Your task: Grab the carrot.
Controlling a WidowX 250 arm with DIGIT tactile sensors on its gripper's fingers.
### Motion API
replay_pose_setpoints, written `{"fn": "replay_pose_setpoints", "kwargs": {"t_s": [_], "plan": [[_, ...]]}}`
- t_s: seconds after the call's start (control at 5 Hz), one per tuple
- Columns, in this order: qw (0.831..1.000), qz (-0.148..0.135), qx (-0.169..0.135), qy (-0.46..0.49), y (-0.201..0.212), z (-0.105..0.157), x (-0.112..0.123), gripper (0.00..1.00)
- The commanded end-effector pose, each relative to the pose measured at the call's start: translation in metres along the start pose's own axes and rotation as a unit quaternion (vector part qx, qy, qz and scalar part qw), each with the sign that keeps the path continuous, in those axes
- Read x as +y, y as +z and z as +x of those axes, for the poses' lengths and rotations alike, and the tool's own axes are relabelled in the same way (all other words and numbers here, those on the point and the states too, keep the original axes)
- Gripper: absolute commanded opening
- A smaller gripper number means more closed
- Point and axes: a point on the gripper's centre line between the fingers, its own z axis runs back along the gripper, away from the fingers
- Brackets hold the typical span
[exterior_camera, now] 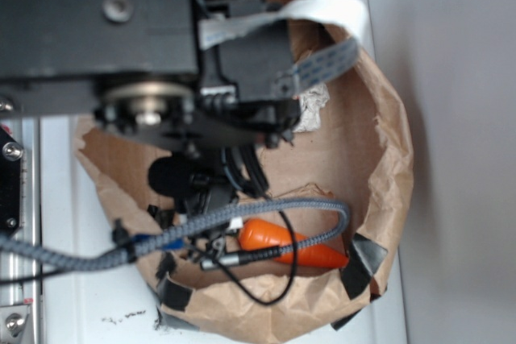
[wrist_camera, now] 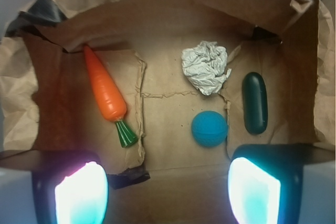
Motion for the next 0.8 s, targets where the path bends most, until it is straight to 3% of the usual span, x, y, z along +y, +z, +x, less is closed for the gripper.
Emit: {"fn": "replay_pose_setpoints", "kwargs": {"t_s": [0.0, 0.2, 0.4, 0.6], "plan": [[1.000, 0.001, -0.025, 0.009, 0.012, 0.005, 0.006, 1.00], [1.000, 0.014, 0.005, 0.017, -0.003, 0.012, 0.015, 1.00], [0.999, 0.040, 0.006, 0.017, -0.035, 0.023, 0.011, 1.00], [0.999, 0.043, -0.020, -0.023, -0.049, 0.021, 0.001, 1.00]]}}
